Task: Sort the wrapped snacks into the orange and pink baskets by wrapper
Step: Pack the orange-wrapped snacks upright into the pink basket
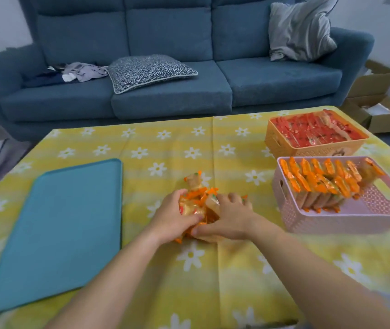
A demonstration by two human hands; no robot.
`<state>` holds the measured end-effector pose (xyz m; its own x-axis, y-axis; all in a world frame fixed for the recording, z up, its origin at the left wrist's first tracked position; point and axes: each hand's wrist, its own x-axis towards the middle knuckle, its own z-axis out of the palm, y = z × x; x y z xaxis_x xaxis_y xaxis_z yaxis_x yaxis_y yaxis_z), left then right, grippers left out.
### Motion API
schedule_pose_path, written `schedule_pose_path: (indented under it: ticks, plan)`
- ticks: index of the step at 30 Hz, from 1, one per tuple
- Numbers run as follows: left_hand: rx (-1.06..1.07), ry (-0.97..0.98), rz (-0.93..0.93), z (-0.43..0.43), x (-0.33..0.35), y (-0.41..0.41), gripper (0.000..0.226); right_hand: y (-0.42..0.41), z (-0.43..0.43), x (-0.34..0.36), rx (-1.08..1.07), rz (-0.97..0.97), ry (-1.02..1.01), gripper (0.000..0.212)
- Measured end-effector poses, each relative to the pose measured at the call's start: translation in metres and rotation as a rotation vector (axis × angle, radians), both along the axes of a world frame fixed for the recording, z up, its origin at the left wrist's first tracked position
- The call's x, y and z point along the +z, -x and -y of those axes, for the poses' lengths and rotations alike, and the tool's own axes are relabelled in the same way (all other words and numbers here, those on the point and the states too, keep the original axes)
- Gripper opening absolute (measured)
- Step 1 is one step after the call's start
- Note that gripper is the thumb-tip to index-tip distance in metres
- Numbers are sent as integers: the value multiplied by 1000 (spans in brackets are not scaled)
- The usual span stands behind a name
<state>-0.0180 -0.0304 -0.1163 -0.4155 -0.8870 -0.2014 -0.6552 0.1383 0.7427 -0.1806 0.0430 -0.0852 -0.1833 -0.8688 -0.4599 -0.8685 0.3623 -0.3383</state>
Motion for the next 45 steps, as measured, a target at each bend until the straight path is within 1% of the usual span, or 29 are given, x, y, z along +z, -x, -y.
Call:
schedule_pose_path:
  ticks: [1,2,3,5,8,10,11,13,15,16,18,20,22,23,24,26,28,29,30,31,32,34,35,36,38,39,42,45]
  plan:
    - [-22,-14,28,-1,0,-4,91,-3,-6,-5,8,-27,-5,139]
    - [-26,-25,51,-3,0,-6,99,-5,-13,-8,13,-60,2,146]
    - [-10,-30,66,-2,0,-7,106,-7,-16,-11,28,-99,34,148]
    - [32,-29,76,1,2,-5,113,-10,-18,-11,78,-193,144,139]
    - [40,23,134,4,2,-3,100,-19,-15,-6,112,-302,334,112]
    - [36,59,174,6,3,-6,93,-24,-14,-5,90,-292,400,96]
    - [32,77,190,6,3,-8,90,-26,-13,-6,82,-272,423,91]
    - [20,122,240,5,6,-14,85,-28,-13,-10,83,-200,458,89]
    - [9,147,292,3,10,-20,85,-27,-11,-15,112,-107,455,94]
    - [-1,147,314,2,12,-23,87,-27,-10,-17,156,-99,435,96]
    - [-30,120,343,0,13,-31,93,-27,-10,-20,264,-151,405,102]
    - [-56,73,368,0,12,-39,97,-28,-12,-21,328,-196,382,109]
    - [-94,57,384,-2,10,-45,95,-30,-15,-23,371,-255,367,115]
    - [-94,66,376,-2,8,-47,89,-32,-16,-24,394,-292,365,115]
    - [-85,85,359,-4,7,-48,81,-33,-17,-25,414,-324,372,111]
    - [-46,125,321,-7,5,-50,67,-35,-18,-26,425,-353,409,93]
    - [18,186,331,-8,3,-51,67,-36,-20,-21,419,-351,425,78]
    - [50,225,345,-8,4,-51,70,-36,-20,-16,403,-333,423,76]
    - [89,250,333,-9,5,-51,68,-34,-21,-8,358,-297,428,75]
    - [140,243,292,-9,7,-52,56,-29,-20,0,277,-251,438,75]
    - [187,206,216,-9,11,-52,42,-21,-20,9,163,-200,449,75]
    - [262,65,62,-11,16,-51,30,1,-18,26,-119,-80,487,76]
    - [285,-19,4,-12,16,-51,31,14,-17,29,-253,-22,498,75]
    - [310,-95,-38,-13,15,-50,37,25,-16,30,-349,13,494,74]
    - [358,-185,-88,-13,11,-46,47,37,-13,21,-430,26,441,76]
    - [380,-217,-114,-13,9,-44,43,39,-11,15,-444,24,386,79]
    - [432,-285,-222,-16,10,-34,22,36,-5,0,-476,69,179,83]
    - [473,-351,-319,-20,10,-23,14,33,0,-2,-495,189,154,81]
